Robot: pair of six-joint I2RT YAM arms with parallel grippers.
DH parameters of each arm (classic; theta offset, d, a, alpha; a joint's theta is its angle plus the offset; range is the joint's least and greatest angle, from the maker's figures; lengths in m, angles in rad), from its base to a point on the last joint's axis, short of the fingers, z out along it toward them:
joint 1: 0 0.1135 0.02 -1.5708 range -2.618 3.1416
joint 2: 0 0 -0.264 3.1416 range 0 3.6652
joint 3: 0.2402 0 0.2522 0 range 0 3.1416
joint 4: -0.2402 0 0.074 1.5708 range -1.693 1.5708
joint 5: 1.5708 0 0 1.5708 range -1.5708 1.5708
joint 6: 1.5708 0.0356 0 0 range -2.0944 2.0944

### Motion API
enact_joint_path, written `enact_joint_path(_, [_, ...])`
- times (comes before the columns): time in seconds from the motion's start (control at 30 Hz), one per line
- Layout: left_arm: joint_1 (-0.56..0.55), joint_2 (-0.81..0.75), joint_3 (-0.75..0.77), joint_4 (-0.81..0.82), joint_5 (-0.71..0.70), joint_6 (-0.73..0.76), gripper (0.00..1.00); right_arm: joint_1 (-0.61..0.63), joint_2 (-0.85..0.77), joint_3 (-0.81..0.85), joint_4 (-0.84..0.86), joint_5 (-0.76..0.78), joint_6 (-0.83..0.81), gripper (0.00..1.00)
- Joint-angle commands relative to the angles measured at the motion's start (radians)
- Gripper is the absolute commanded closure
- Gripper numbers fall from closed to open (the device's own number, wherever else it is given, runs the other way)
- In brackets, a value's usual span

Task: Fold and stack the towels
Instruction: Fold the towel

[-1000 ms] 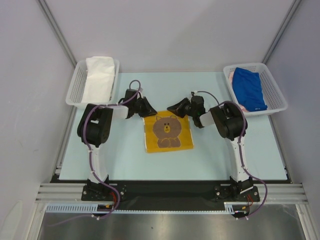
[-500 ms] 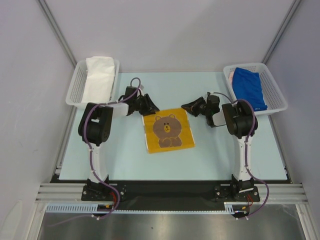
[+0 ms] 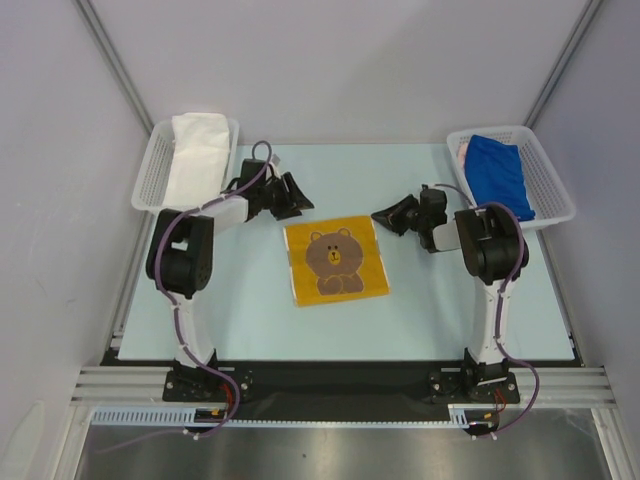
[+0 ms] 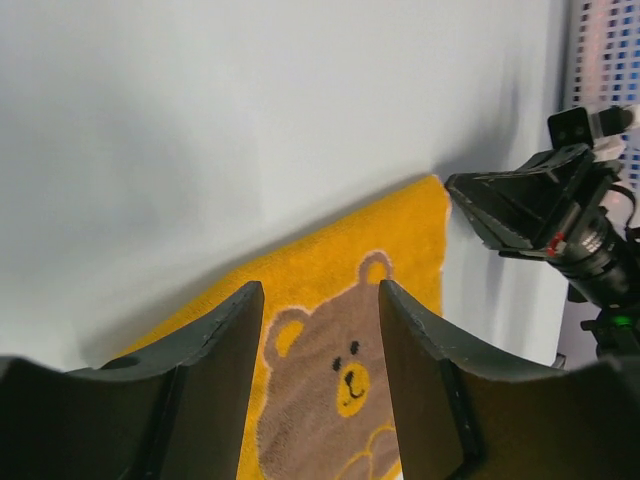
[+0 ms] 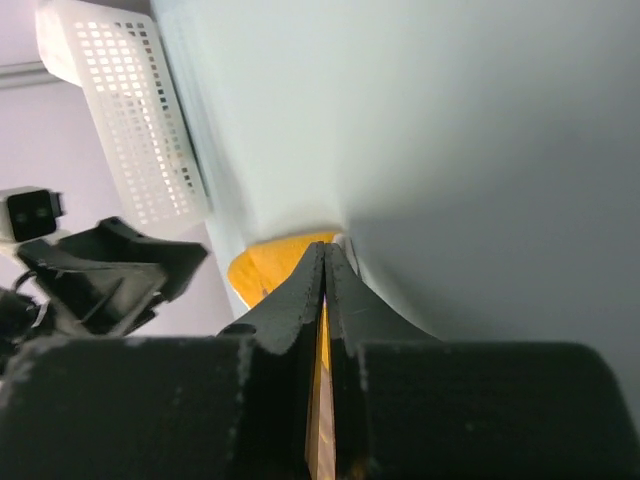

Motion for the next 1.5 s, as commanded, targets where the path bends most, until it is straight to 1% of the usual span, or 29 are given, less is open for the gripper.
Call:
enact_joint_path(0.0, [0.006,-0.121,-0.008,-0.024,-0.003,0.008,0.44,-0.020,-0.117,-0.031,-0.053,0.068,-0.056,0.96])
enact_joint_path(0.03, [0.006,-0.135,-0.068,-0.004,0.014,-0.007,0.45,-0.020,-0.136,-0.035,-0.067,0.080,-0.071,0.96])
enact_joint_path(0.07, [0.006,-0.145,-0.102,0.039,0.022,-0.039,0.46,-0.020,-0.156,-0.035,-0.075,0.092,-0.094,0.94])
enact_joint_path(0.1, [0.006,-0.162,-0.169,0.089,0.049,-0.058,0.47,-0.020,-0.179,-0.026,-0.076,0.085,-0.096,0.93])
enact_joint_path(0.17, [0.006,-0.156,-0.222,0.178,0.082,-0.111,0.50,-0.010,-0.184,0.000,-0.076,0.030,-0.091,0.92])
enact_joint_path(0.23, [0.009,-0.129,-0.272,0.229,0.108,-0.138,0.51,0.003,-0.162,0.055,-0.096,-0.019,-0.088,0.92])
enact_joint_path(0.27, [0.012,-0.114,-0.281,0.275,0.117,-0.162,0.52,0.029,-0.156,0.069,-0.095,-0.058,-0.085,0.92])
enact_joint_path(0.33, [0.017,-0.075,-0.307,0.344,0.147,-0.196,0.53,0.055,-0.125,0.092,-0.104,-0.084,-0.085,0.92])
enact_joint_path(0.37, [0.020,-0.063,-0.305,0.364,0.148,-0.211,0.53,0.083,-0.113,0.110,-0.107,-0.086,-0.090,0.92])
enact_joint_path(0.5, [0.029,-0.031,-0.308,0.412,0.151,-0.241,0.53,0.120,-0.018,0.170,-0.104,-0.125,-0.075,0.93])
enact_joint_path(0.63, [0.050,-0.009,-0.312,0.456,0.168,-0.279,0.53,0.109,0.075,0.179,-0.081,-0.118,-0.056,0.93])
enact_joint_path(0.73, [0.066,-0.006,-0.312,0.473,0.187,-0.297,0.53,0.092,0.091,0.150,-0.067,-0.087,-0.053,0.94])
enact_joint_path(0.9, [0.096,-0.011,-0.297,0.394,0.148,-0.267,0.53,0.071,0.057,0.052,-0.035,-0.020,-0.042,0.94])
enact_joint_path(0.93, [0.099,-0.008,-0.291,0.348,0.140,-0.250,0.53,0.063,0.050,0.038,-0.023,-0.009,-0.039,0.94])
enact_joint_path(1.0, [0.104,-0.006,-0.277,0.318,0.113,-0.235,0.53,0.060,0.033,0.018,0.003,0.003,-0.025,0.94])
enact_joint_path(1.03, [0.107,-0.006,-0.269,0.264,0.094,-0.218,0.53,0.059,0.025,0.002,0.003,0.011,-0.024,0.94])
enact_joint_path(1.2, [0.110,0.020,-0.213,0.196,0.066,-0.204,0.54,0.054,0.011,-0.008,-0.006,0.013,-0.033,0.94])
enact_joint_path(1.33, [0.116,0.009,-0.190,0.133,0.005,-0.187,0.54,0.049,0.007,0.000,-0.029,0.020,-0.045,0.94])
enact_joint_path(1.47, [0.130,0.002,-0.176,0.125,-0.012,-0.176,0.53,0.042,0.007,0.012,-0.040,0.013,-0.048,0.94])
